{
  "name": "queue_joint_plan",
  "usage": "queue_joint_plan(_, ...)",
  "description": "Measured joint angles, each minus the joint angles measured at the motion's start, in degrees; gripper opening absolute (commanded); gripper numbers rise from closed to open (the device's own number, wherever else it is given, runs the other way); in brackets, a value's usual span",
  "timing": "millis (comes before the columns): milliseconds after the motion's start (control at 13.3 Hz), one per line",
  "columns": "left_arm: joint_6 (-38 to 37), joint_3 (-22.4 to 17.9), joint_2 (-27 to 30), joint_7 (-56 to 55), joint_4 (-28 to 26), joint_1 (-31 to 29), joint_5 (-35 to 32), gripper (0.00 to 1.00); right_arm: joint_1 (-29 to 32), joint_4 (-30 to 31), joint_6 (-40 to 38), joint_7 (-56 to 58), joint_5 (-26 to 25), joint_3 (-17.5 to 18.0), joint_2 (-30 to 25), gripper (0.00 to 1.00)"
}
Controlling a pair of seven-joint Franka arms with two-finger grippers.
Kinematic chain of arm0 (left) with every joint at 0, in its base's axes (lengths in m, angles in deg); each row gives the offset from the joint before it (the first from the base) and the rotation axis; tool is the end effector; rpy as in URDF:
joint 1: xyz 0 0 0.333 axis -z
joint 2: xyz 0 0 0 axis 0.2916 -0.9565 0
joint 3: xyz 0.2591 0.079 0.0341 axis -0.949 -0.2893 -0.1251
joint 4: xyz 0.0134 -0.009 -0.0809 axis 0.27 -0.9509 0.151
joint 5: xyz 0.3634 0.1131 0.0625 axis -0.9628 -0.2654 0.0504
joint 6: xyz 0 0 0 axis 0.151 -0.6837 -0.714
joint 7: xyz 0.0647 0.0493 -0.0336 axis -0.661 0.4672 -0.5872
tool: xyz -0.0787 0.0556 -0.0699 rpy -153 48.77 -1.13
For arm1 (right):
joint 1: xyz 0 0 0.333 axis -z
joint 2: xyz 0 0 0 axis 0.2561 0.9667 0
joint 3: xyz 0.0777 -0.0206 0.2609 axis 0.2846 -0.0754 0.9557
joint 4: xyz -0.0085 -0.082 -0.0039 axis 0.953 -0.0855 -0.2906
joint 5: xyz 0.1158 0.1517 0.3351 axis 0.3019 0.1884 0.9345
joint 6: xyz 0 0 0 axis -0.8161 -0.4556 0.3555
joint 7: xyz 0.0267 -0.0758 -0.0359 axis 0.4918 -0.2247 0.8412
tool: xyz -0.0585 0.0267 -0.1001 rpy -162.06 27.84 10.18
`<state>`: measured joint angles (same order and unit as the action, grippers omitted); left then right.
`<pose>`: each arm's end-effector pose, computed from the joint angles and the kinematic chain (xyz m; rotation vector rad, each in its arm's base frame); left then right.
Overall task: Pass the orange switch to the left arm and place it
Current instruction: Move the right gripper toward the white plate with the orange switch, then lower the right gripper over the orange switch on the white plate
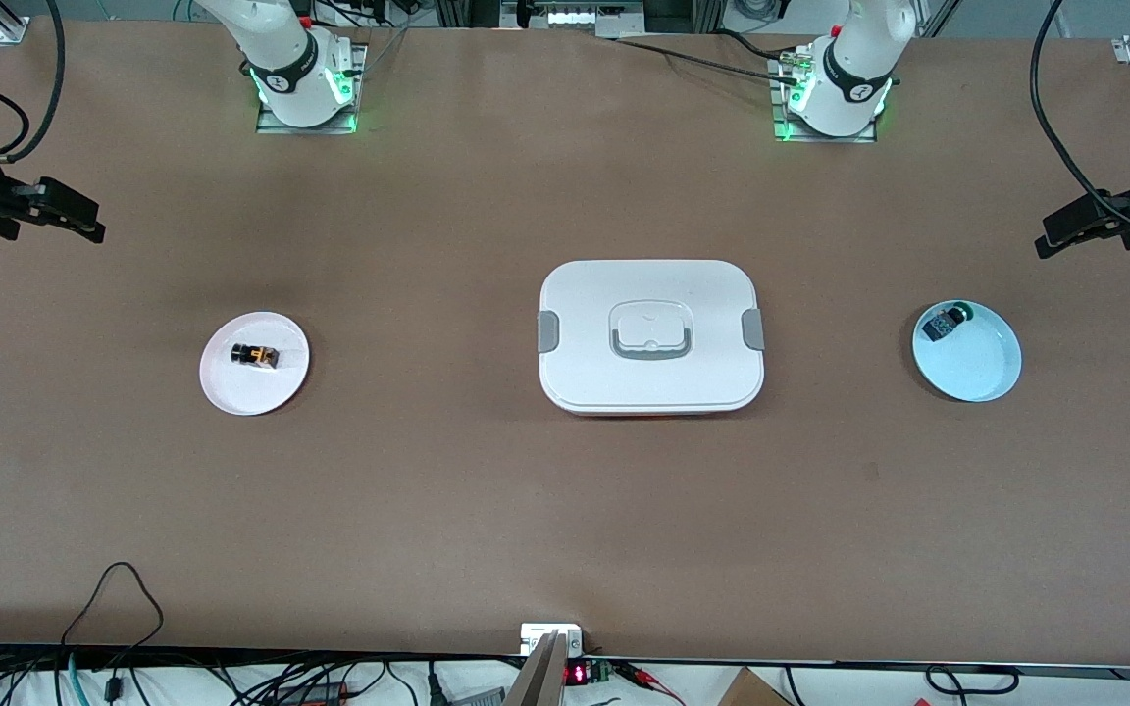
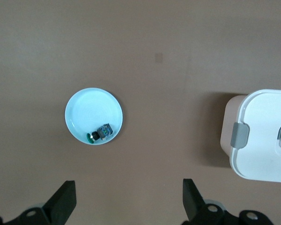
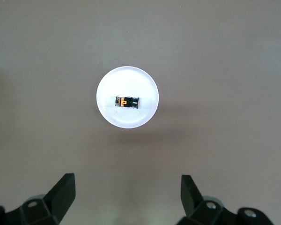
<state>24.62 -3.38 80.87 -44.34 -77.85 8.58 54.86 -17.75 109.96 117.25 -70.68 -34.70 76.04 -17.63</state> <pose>0.5467 0.0282 0.5606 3.1216 0.1942 -0.1156 0.5414 -0.0210 0.5369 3.1058 -0.0270 -0.1041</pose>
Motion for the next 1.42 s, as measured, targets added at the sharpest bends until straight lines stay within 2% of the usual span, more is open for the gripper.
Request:
queue_joint_plan(524,-0.7,-0.4,0.7,0.4,0.2,3.4,0.0,1.00,0.4,0.0,-0.3,-0.1,0.0,0.0,0.9,1.00)
queue_joint_plan(974,-0.7,-0.4,0.7,0.4,0.1,3.4,0.0,1.00,0.4,0.8,10.2,0.0,0.0,0.0,8.1,1.00)
queue_joint_plan(1423,-0.5,-0.5,0.4,0.4,0.0,3.4,-1.2,1.00,1.7,7.9,19.6,-0.1,0.0,-0.1,14.6,1.00)
